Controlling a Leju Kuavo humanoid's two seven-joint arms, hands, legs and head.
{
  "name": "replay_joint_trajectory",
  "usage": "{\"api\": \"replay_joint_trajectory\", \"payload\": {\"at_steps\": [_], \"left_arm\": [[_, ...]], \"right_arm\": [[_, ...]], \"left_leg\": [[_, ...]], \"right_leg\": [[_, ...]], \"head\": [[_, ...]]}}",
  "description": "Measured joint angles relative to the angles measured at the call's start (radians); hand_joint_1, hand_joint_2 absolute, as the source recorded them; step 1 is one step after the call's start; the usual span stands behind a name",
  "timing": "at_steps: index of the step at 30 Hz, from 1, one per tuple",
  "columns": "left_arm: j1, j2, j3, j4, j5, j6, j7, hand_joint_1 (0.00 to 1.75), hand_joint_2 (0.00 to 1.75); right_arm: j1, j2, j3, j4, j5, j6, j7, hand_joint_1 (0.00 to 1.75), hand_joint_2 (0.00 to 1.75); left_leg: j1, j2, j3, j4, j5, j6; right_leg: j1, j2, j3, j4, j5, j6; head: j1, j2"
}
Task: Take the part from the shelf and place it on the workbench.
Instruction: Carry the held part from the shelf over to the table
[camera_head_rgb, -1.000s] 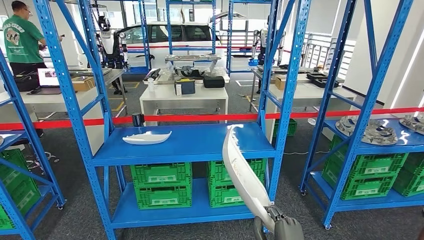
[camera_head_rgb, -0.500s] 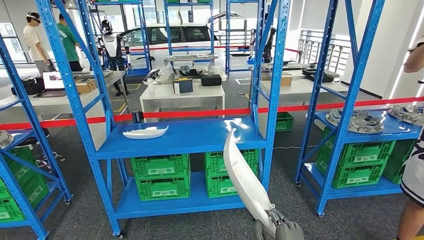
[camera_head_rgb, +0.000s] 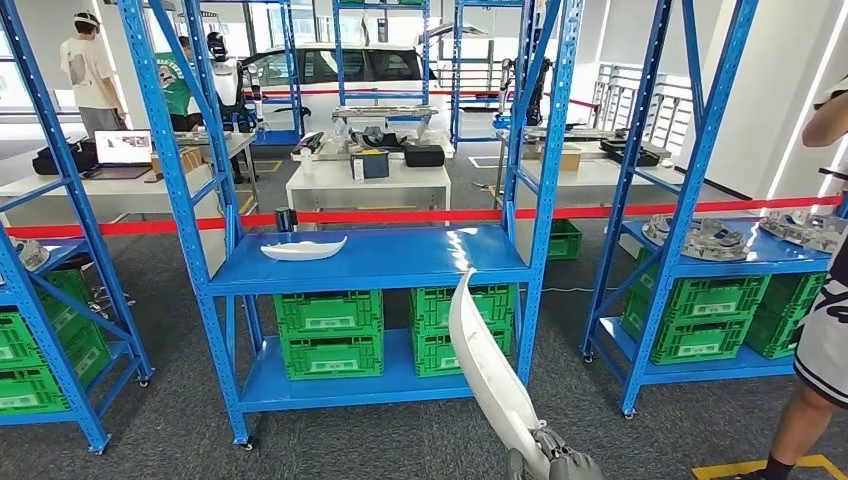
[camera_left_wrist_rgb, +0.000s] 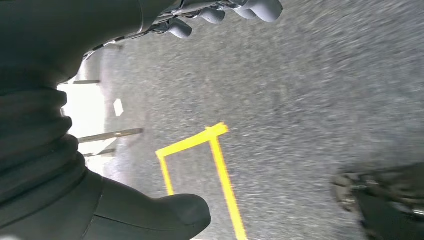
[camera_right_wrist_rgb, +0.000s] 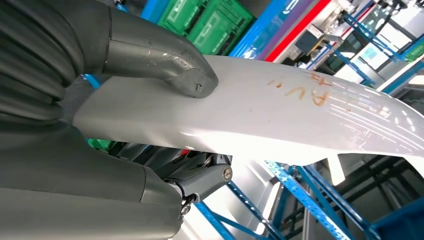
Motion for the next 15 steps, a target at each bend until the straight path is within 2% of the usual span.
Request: {"api": "replay_joint_trajectory", "payload": {"at_steps": [1, 2, 3, 4, 5, 6, 7, 8, 10, 11, 12, 13, 14, 15], "left_arm": [[0.002, 0.002, 0.000, 0.000, -0.003, -0.003, 0.009, 0.00, 1.75], [0.004, 0.005, 0.000, 0.000, -0.005, -0.006, 0.018, 0.00, 1.75], [0.005, 0.008, 0.000, 0.001, -0.006, -0.009, 0.025, 0.00, 1.75], [0.006, 0.010, 0.000, 0.001, -0.007, -0.014, 0.030, 0.00, 1.75], [0.008, 0.014, 0.000, 0.002, -0.007, -0.018, 0.034, 0.00, 1.75], [0.010, 0.017, 0.000, 0.002, -0.007, -0.022, 0.037, 0.00, 1.75], [0.012, 0.019, 0.000, 0.002, -0.006, -0.026, 0.038, 0.00, 1.75], [0.013, 0.020, 0.000, 0.003, -0.002, -0.027, 0.037, 0.00, 1.75], [0.014, 0.018, 0.000, 0.003, 0.004, -0.030, 0.030, 0.00, 1.75], [0.014, 0.016, 0.000, 0.003, 0.002, -0.032, 0.027, 0.00, 1.75], [0.013, 0.015, 0.000, 0.003, -0.003, -0.035, 0.025, 0.00, 1.75], [0.012, 0.013, 0.000, 0.003, -0.010, -0.036, 0.024, 0.00, 1.75], [0.010, 0.012, 0.000, 0.003, -0.018, -0.037, 0.024, 0.00, 1.75], [0.006, 0.011, 0.000, 0.002, -0.023, -0.037, 0.024, 0.00, 1.75]], "right_arm": [[-0.002, 0.003, 0.000, 0.002, -0.001, -0.001, 0.000, 1.75, 1.75], [-0.003, 0.007, 0.000, 0.003, -0.001, -0.001, 0.002, 1.75, 1.75], [-0.004, 0.011, 0.000, 0.004, -0.001, -0.001, 0.004, 1.75, 1.75], [-0.004, 0.014, 0.001, 0.004, -0.001, -0.001, 0.008, 1.75, 1.75], [-0.004, 0.016, 0.001, 0.005, -0.001, 0.001, 0.012, 1.75, 1.75], [-0.005, 0.018, 0.001, 0.006, -0.001, 0.004, 0.015, 1.75, 1.75], [-0.007, 0.020, 0.001, 0.006, -0.002, 0.010, 0.016, 1.75, 1.75], [-0.010, 0.022, 0.001, 0.008, -0.004, 0.018, 0.014, 1.75, 1.75], [-0.022, 0.023, 0.001, 0.019, -0.014, 0.034, 0.006, 1.75, 1.75], [-0.031, 0.023, 0.001, 0.028, -0.020, 0.041, 0.002, 1.75, 1.75], [-0.039, 0.023, 0.001, 0.036, -0.024, 0.044, -0.001, 1.75, 1.75], [-0.046, 0.023, 0.001, 0.041, -0.027, 0.046, -0.001, 1.75, 1.75], [-0.051, 0.023, 0.001, 0.044, -0.029, 0.048, 0.000, 1.75, 1.75], [-0.054, 0.022, 0.001, 0.044, -0.029, 0.049, 0.003, 1.75, 1.75]], "left_leg": [[-0.001, 0.000, -0.013, 0.007, 0.007, -0.005], [-0.002, 0.000, -0.020, 0.012, 0.014, -0.011], [-0.002, 0.001, -0.025, 0.013, 0.022, -0.016], [-0.002, 0.000, -0.027, 0.012, 0.031, -0.022], [0.000, -0.001, -0.033, 0.014, 0.036, -0.028], [0.001, -0.003, -0.041, 0.023, 0.026, -0.035], [0.002, -0.005, -0.051, 0.048, -0.002, -0.040], [0.004, -0.007, -0.065, 0.090, -0.045, -0.045], [0.006, -0.008, -0.092, 0.214, -0.138, -0.051], [0.007, -0.008, -0.097, 0.267, -0.159, -0.053], [0.007, -0.008, -0.092, 0.297, -0.157, -0.053], [0.007, -0.008, -0.071, 0.292, -0.136, -0.051], [0.007, -0.008, -0.033, 0.252, -0.108, -0.046], [0.006, -0.009, 0.019, 0.188, -0.091, -0.041]], "right_leg": [[0.001, 0.001, 0.054, -0.076, -0.007, -0.004], [0.003, 0.002, 0.091, -0.133, -0.021, -0.008], [0.005, 0.003, 0.109, -0.166, -0.034, -0.013], [0.007, 0.004, 0.109, -0.177, -0.035, -0.020], [0.006, 0.002, 0.102, -0.176, -0.026, -0.027], [0.005, 0.000, 0.094, -0.176, -0.017, -0.036], [0.004, -0.002, 0.085, -0.178, -0.007, -0.045], [0.003, -0.004, 0.074, -0.179, 0.004, -0.052], [0.005, -0.004, 0.046, -0.176, 0.026, -0.057], [0.006, -0.004, 0.031, -0.174, 0.037, -0.056], [0.008, -0.004, 0.014, -0.171, 0.047, -0.055], [0.009, -0.004, -0.001, -0.167, 0.057, -0.053], [0.010, -0.005, -0.015, -0.165, 0.066, -0.051], [0.011, -0.005, -0.026, -0.163, 0.075, -0.049]], "head": [[0.000, 0.000], [0.000, 0.000], [0.000, 0.000], [0.000, 0.000], [0.000, 0.000], [-0.001, 0.000], [-0.002, 0.000], [-0.003, 0.000], [-0.005, 0.000], [-0.005, 0.000], [-0.005, 0.000], [-0.005, 0.000], [-0.005, 0.000], [-0.005, 0.000]]}}
